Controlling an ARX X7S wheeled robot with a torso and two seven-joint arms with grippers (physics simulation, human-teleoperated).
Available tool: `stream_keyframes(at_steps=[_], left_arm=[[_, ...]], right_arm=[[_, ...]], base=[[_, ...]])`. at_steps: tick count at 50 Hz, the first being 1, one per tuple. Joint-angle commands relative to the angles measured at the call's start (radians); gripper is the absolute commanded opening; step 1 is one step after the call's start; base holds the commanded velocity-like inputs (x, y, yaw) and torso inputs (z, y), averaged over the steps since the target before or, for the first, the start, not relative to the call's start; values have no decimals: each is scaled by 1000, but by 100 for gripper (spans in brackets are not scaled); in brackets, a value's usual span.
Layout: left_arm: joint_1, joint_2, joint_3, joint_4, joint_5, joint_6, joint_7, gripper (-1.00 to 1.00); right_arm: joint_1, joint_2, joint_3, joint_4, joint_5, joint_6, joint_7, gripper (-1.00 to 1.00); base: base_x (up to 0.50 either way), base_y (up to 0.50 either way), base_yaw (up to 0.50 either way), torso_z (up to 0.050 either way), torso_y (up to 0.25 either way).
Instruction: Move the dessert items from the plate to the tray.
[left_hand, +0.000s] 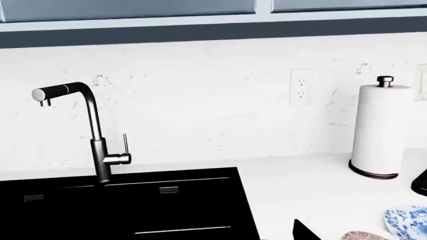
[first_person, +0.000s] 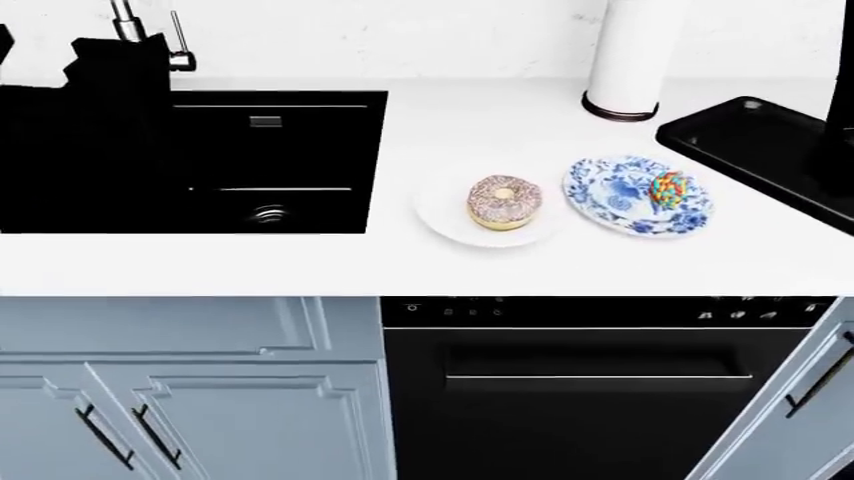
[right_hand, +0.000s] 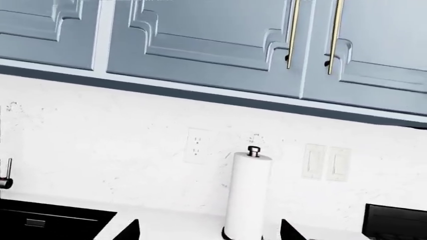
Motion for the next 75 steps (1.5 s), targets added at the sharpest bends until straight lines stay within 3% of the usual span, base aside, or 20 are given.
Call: stream_keyframes(at_steps=[1,49,75], left_arm=[[-9,-2,21,-14,10,4,15,100],[-98,-34,117,-42,-11,48,19,100],[-123,-47,158,-48,-23,71,21,100]], right_arm=[[46,22,-39,21,13,4,4,100],[34,41,-44,21,-10,-2,-27,100],[28,50,-56,22,-20,-11,-30,100]], base=[[297,-316,0,0,0],[350,-263,0,0,0],[237,-53,0,0,1]])
